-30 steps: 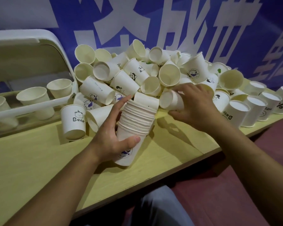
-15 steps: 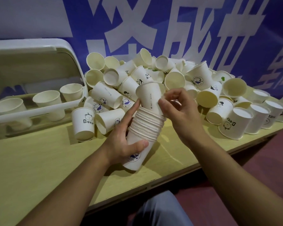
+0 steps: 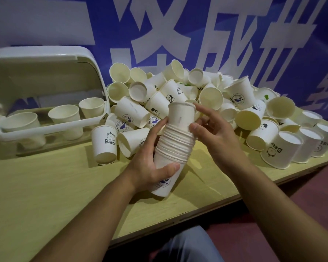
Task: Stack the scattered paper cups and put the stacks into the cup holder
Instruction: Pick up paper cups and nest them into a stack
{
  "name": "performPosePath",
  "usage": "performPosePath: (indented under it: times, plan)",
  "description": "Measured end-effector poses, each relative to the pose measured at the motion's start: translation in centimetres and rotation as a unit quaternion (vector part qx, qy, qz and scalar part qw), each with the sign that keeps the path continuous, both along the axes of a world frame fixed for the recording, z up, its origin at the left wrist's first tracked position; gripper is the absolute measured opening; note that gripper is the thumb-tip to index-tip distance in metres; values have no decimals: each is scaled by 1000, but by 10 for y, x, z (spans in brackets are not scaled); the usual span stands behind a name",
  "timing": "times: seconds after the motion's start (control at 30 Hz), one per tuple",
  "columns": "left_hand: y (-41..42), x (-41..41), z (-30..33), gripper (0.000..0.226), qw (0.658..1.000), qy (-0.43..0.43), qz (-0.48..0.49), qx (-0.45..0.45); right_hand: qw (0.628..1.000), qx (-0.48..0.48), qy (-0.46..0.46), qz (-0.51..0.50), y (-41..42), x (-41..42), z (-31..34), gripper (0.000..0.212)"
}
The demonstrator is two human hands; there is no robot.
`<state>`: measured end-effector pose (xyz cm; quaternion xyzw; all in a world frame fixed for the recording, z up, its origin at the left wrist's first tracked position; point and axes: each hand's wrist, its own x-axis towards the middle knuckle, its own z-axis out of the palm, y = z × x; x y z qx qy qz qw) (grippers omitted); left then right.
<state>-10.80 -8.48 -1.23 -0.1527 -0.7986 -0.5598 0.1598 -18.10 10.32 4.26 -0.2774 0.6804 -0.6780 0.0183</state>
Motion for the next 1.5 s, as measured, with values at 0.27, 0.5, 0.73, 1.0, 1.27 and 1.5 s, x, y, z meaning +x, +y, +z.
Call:
performPosePath:
  times: [0.27, 0.5, 0.73, 1.0, 1.27, 1.5]
  plan:
    - [-17, -3, 10, 95, 996, 29, 63, 63, 997, 56, 43, -45, -9, -5, -15, 33]
    - [-27, -7, 11, 106, 982, 62, 130, 121, 908, 395, 130, -41, -20, -14, -35, 66]
    - [-22, -6, 15, 88, 973, 40, 109, 198, 969, 241, 22, -46, 1, -21, -17, 94]
    - [-9, 2, 12, 95, 998, -8, 55, 4, 995, 63, 44, -66, -4, -14, 10, 90]
    - [-9, 3, 15, 97, 997, -11, 59, -51, 997, -9, 26, -72, -13, -9, 17, 87]
    - [-9, 4, 18, 108, 996, 16, 81, -20, 999, 32, 26, 8, -30, 3, -4, 54]
